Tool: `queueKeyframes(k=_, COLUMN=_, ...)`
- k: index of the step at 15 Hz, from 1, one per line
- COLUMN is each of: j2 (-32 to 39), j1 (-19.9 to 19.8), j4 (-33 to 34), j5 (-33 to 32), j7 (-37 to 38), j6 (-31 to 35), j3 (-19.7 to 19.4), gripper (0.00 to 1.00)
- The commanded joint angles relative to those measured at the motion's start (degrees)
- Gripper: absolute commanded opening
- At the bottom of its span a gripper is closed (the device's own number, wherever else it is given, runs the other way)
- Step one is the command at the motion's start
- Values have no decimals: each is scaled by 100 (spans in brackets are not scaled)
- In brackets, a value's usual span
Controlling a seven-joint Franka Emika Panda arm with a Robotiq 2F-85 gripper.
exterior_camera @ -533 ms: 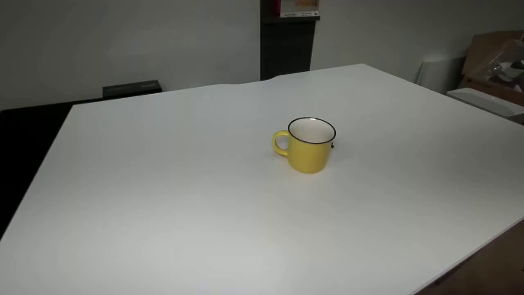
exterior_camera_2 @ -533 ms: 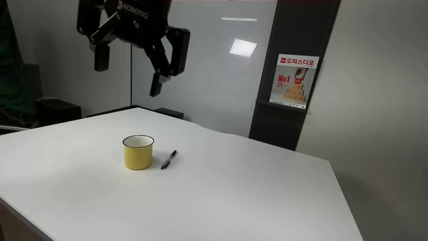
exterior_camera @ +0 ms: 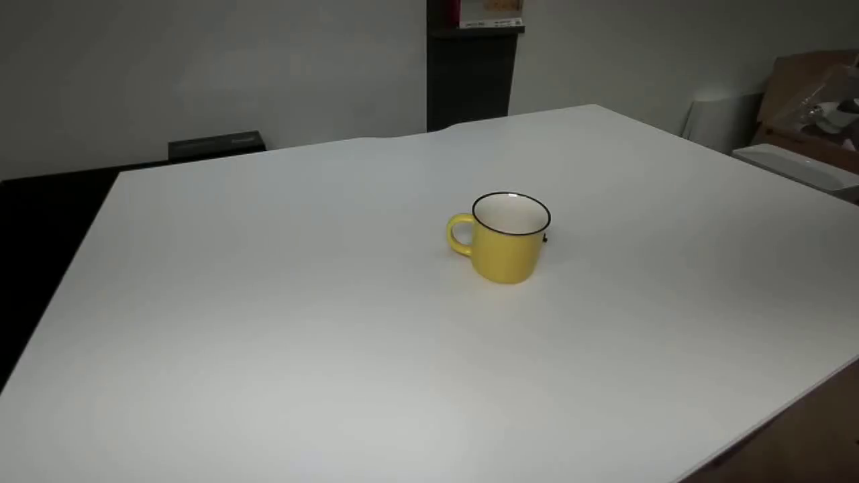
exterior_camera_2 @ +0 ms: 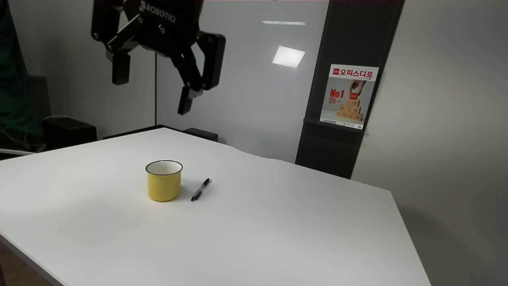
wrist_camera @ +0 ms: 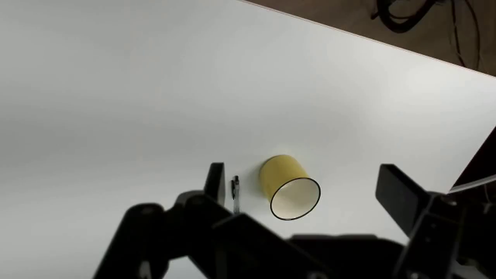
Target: Put the pen inside the mug cup
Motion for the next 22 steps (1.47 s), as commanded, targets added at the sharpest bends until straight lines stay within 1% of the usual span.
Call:
queueKeyframes(k=1, j2=37, j1=-137, j4=9, j5=116, j7=-86, j6=-21, j3=144, gripper=100)
queueKeyframes(k=5, j2=37, j1=-137, j4=9, j5=116, j7=-86, j6=-21, j3=144, gripper=100)
queueKeyframes(k=8, j2=548, j1=-312, j4=168, j5=-157, j7=80, j6=865, j3=323, gripper=100)
queueKeyframes(k=11, j2=1368, j1=-519, j4=397, j5=-570, j7=278, j6=2133, j3=547, gripper=100)
queueKeyframes(k=13, j2=2096, j1=-678, j4=613, j5=-911, j7=582, j6=2919, j3=794, gripper=100)
queueKeyframes(k=15, j2=2736, j1=-878, j4=878, j5=-1343, j7=1134, j6=3268, j3=1154, gripper=100)
queueKeyframes(k=17, j2=3410, j1=-1104, j4=1307, j5=-1938, j7=1827, j6=3345, j3=1555, gripper=100)
queueKeyframes(k=18, j2=3712, j1=-1158, j4=1568, j5=-2290, j7=2236, j6=3269, j3=1729, gripper=100)
queueKeyframes(k=19, j2=3933, j1=-1164, j4=1805, j5=-2641, j7=2600, j6=3134, j3=1810, gripper=100)
queueKeyframes(k=20, j2=4168, j1=-1062, j4=2055, j5=-2848, j7=2901, j6=2986, j3=1849, gripper=100)
queueKeyframes(k=21, j2=4377, j1=-925, j4=2267, j5=-2883, j7=3095, j6=2851, j3=1860, gripper=100)
queueKeyframes(k=22, j2=4588, j1=-790, j4=2457, j5=-2750, j7=3233, j6=2760, j3=1892, gripper=100)
